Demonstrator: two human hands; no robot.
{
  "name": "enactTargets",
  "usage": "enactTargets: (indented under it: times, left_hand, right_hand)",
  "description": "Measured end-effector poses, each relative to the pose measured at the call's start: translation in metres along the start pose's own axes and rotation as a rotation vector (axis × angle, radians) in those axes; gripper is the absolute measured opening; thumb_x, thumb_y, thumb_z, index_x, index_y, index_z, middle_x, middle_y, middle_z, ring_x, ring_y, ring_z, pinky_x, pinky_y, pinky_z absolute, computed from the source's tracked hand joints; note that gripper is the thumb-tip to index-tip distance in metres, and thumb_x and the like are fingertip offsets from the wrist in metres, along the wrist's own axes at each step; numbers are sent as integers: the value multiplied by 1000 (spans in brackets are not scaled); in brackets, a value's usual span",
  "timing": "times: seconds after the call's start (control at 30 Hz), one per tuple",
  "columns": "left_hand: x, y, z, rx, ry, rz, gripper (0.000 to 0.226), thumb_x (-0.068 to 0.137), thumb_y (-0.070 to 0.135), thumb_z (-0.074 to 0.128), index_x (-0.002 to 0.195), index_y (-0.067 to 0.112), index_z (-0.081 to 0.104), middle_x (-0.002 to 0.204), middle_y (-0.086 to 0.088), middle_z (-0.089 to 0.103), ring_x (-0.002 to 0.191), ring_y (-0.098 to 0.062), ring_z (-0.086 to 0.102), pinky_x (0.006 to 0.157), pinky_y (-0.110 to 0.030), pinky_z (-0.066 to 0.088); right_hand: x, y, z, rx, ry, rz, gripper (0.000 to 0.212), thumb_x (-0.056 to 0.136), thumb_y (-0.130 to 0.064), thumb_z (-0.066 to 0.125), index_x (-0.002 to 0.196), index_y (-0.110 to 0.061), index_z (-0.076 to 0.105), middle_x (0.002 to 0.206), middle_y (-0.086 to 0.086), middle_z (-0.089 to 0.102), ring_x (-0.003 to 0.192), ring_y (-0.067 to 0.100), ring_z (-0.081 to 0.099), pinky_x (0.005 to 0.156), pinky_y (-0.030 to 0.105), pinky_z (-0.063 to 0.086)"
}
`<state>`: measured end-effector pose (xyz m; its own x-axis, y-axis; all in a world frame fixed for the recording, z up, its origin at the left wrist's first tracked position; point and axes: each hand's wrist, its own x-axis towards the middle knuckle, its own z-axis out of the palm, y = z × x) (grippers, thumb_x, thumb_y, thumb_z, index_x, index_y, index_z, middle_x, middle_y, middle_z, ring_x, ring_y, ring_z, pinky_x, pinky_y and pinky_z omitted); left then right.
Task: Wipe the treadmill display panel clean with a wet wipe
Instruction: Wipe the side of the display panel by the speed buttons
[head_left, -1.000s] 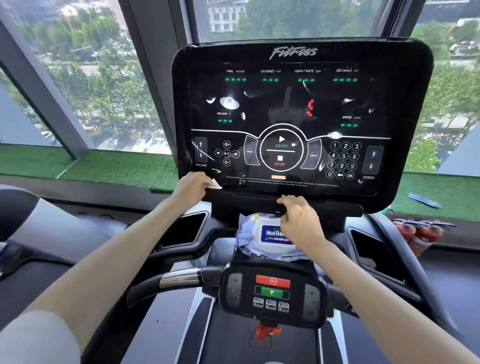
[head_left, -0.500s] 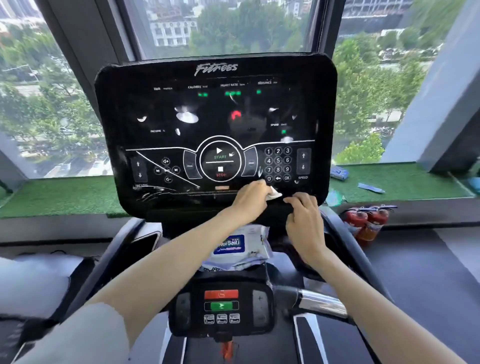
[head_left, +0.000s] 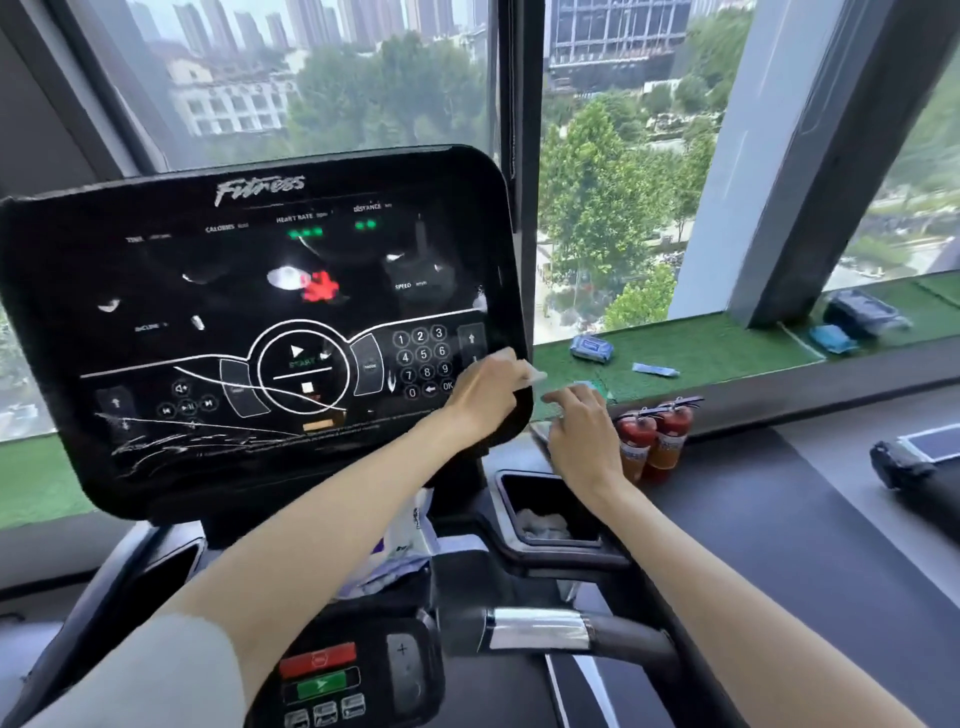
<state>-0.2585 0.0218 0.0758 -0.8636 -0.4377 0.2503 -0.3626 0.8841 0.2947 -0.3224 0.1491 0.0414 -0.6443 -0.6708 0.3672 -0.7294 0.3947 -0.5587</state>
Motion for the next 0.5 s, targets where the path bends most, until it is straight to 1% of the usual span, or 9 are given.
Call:
enactTargets:
  times: [0.07, 0.13, 0.23, 0.3, 0.37, 0.43, 0.5]
  left_hand:
    - [12, 2, -12, 17, 56, 2, 43, 83, -14, 43, 106, 14, 66, 84, 1, 44, 73, -20, 46, 63, -27, 30]
    - [26, 5, -29, 22, 122, -3, 41, 86, -11, 44, 108, 15, 66, 85, 2, 46, 78, -21, 52, 65, -26, 33]
    - [52, 7, -62, 64, 192, -12, 44, 89, -10, 41, 116, 16, 64, 95, -1, 50, 86, -19, 54, 72, -24, 40]
    - [68, 7, -85, 98, 227, -28, 48, 88, -11, 38, 121, 16, 60, 104, -5, 53, 92, -22, 55, 74, -25, 41]
    - [81, 6, -105, 79, 270, -48, 49, 88, -10, 37, 122, 17, 60, 105, -6, 53, 95, -24, 55, 76, -27, 43]
    - [90, 4, -118, 43, 313, -33, 43, 90, -8, 40, 119, 14, 61, 104, -8, 56, 95, -25, 57, 80, -32, 47]
    - [100, 1, -129, 28, 355, -19, 41, 93, -4, 42, 122, 19, 61, 102, -8, 55, 93, -24, 57, 77, -31, 48]
  right_hand:
    - [8, -2, -5, 12, -17, -20, 39, 81, 7, 44, 113, -8, 61, 115, 7, 56, 112, 23, 43, 88, 32, 39]
    - [18, -6, -9, 6, -33, -68, 40, 81, 6, 44, 114, -9, 61, 116, 5, 56, 112, 23, 43, 86, 30, 38]
    - [35, -14, -17, 19, -30, -131, 39, 82, 5, 44, 113, -11, 61, 117, 4, 57, 112, 22, 44, 87, 31, 40]
    - [49, -22, -25, 37, -14, -177, 40, 82, 6, 43, 114, -10, 61, 121, 5, 56, 116, 23, 46, 92, 33, 41]
    - [64, -33, -34, 40, -3, -238, 47, 81, 8, 42, 123, -8, 57, 130, 5, 54, 122, 23, 45, 99, 34, 40]
    - [78, -48, -39, 14, -16, -308, 57, 80, 7, 41, 136, -7, 46, 143, 8, 43, 133, 24, 36, 108, 36, 33]
    - [90, -63, -41, -10, -42, -362, 64, 81, 5, 41, 143, -7, 32, 152, 12, 25, 142, 24, 19, 114, 37, 22]
